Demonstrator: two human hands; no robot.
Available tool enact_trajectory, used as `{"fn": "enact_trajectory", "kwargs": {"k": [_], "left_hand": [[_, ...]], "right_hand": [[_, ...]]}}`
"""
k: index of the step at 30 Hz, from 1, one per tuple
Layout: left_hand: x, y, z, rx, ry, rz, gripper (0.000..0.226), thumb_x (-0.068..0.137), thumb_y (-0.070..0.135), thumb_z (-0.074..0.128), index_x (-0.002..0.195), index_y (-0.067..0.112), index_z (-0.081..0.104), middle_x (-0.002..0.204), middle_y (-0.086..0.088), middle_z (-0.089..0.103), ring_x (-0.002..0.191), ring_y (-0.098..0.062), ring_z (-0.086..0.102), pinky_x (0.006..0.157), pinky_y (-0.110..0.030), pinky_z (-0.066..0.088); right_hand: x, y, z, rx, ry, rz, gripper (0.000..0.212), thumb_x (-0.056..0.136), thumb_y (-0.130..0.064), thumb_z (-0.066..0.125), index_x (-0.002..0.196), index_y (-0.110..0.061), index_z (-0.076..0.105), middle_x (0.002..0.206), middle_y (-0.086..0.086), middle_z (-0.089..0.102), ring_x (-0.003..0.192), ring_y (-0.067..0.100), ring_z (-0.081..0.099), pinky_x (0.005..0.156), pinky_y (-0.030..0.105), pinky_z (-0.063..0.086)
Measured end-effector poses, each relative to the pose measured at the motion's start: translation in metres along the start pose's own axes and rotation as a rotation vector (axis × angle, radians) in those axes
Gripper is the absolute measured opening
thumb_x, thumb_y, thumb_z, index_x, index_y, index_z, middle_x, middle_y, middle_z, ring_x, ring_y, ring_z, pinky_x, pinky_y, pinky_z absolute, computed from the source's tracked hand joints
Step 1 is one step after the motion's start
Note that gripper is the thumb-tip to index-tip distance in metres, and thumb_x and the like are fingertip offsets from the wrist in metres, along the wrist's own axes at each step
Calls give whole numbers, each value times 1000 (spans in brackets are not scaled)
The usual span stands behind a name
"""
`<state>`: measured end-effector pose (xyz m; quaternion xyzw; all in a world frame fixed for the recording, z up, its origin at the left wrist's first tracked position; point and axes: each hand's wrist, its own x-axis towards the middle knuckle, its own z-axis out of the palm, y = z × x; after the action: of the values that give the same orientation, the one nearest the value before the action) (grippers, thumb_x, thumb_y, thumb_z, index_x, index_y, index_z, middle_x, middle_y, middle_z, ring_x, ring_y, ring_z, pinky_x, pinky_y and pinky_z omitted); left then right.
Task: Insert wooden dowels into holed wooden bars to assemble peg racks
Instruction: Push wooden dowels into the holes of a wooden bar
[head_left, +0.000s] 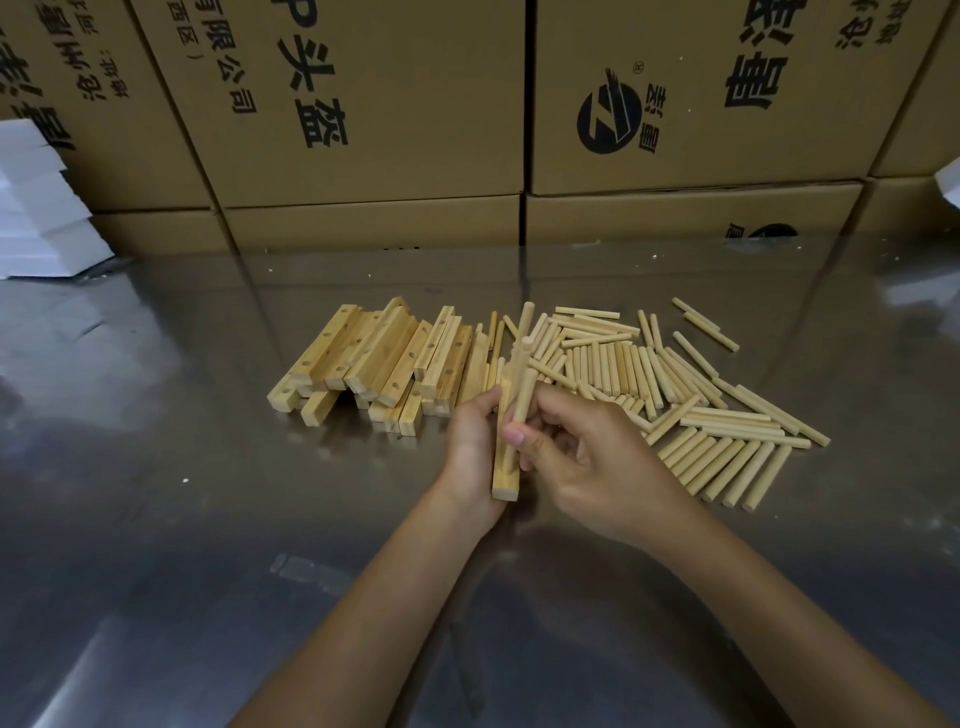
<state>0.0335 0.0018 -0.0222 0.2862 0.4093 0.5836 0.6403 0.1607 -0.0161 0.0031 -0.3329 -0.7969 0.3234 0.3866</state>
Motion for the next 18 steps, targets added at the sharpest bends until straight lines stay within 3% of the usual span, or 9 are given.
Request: {"fn": "enact_trajectory", "kwargs": {"k": [5, 12, 18], "left_hand": [[-3, 0, 3, -39, -14, -7, 71, 104, 20, 25, 41, 16, 59, 45, -3, 52, 40, -12, 56, 40, -18, 44], [-2, 1, 3, -26, 39, -24, 72, 105, 22, 27, 40, 15, 58, 43, -4, 50, 37, -13, 53, 39, -17, 43], [-6, 1, 1, -55, 40, -17, 72, 103, 28, 26, 43, 15, 63, 46, -3, 54, 41, -12, 58, 40, -18, 45]], "right_hand": [[-2, -1, 11, -100, 73, -3, 14, 91, -27, 68, 86, -15, 61, 70, -1, 61, 63, 15, 56, 60, 40, 48], [-2, -2, 20, -51, 174, 32, 25, 87, -27, 72, 78, -9, 58, 66, 6, 57, 60, 18, 50, 54, 32, 42], [-2, 1, 17, -26, 76, -7, 9, 93, -20, 64, 91, -11, 64, 74, 4, 61, 67, 19, 58, 63, 45, 47]]}}
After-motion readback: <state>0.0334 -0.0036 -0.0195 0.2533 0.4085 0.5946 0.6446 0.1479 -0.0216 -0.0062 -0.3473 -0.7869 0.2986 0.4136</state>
